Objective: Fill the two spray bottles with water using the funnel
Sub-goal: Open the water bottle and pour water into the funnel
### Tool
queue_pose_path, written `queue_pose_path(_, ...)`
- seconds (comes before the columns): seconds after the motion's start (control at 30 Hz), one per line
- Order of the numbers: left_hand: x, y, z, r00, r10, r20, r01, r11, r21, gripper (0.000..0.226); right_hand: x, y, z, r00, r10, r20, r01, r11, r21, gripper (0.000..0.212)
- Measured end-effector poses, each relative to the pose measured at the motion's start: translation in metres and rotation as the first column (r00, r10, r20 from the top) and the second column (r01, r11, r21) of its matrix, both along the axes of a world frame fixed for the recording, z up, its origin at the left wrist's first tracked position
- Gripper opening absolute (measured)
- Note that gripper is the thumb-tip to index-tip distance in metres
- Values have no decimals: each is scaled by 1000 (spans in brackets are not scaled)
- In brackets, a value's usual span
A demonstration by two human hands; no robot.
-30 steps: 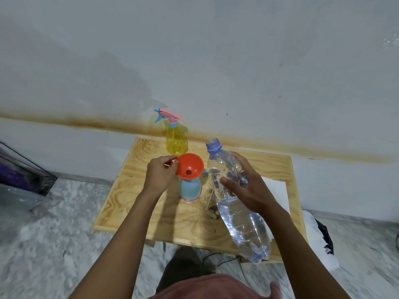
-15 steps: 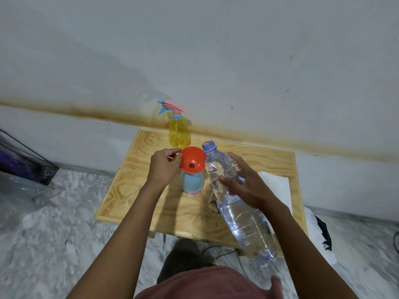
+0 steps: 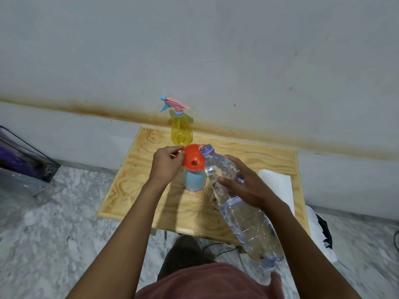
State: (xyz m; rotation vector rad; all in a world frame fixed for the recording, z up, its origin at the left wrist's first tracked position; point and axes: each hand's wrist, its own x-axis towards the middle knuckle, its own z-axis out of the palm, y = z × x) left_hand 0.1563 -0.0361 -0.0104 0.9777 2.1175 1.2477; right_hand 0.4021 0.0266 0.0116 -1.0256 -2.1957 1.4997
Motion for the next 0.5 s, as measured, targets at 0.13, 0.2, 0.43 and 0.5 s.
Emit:
queue_pose_path(0.13,0,1,0,1000,2,3,-2,1000,1,24,1,-2,1,1000,-11,-25,10,1000,-18,61)
queue_pose_path(0.2,0,1,0,1000,0,-2,0,1000,-2,24,1,-3,1,999,-13,-29,12,1000,-23,61)
queue_pose_path(0.43,-1,1,0,1000,1,6,-1,1000,-6,25,2,-1,4,1000,7,-20,-7,1000,-22,59)
queue_pose_path(0.5,-1,1,0,1000,1,4,-1,1000,-8,25,2,0,4,1000,11,-15,-11,1000,-20,60)
